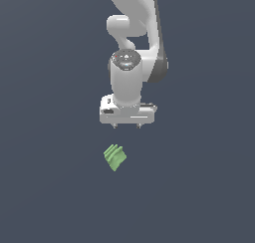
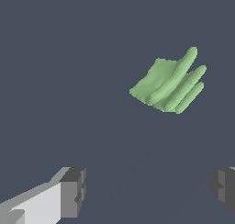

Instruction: Pick up the object and move it to a goal position.

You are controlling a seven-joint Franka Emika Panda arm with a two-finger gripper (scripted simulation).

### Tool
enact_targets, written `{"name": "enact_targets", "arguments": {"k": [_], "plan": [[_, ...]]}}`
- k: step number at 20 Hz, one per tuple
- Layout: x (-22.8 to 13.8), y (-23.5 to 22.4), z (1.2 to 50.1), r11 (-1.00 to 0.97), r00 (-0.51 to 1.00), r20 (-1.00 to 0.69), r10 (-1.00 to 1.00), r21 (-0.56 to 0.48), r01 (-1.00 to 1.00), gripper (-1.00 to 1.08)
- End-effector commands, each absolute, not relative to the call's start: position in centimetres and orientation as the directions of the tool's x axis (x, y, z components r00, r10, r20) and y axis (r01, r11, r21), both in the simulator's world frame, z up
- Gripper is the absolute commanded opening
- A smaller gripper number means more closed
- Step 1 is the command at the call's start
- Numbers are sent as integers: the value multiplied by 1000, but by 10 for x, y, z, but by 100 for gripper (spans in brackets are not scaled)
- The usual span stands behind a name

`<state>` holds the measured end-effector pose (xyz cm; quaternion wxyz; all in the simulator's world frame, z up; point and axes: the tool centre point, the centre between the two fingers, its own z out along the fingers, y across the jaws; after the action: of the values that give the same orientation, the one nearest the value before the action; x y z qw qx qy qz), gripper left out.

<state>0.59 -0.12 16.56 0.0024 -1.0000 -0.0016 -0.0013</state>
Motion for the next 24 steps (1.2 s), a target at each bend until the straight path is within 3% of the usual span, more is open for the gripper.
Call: {"name": "enact_targets", "arguments": {"k": [1, 11, 24], "plan": [[6, -1, 166, -1000, 1000, 3, 3, -5, 3, 100], [13, 41, 183, -997, 997, 36, 72, -15, 73, 100], [27, 24, 172, -998, 998, 26, -58, -20, -58, 100]]}}
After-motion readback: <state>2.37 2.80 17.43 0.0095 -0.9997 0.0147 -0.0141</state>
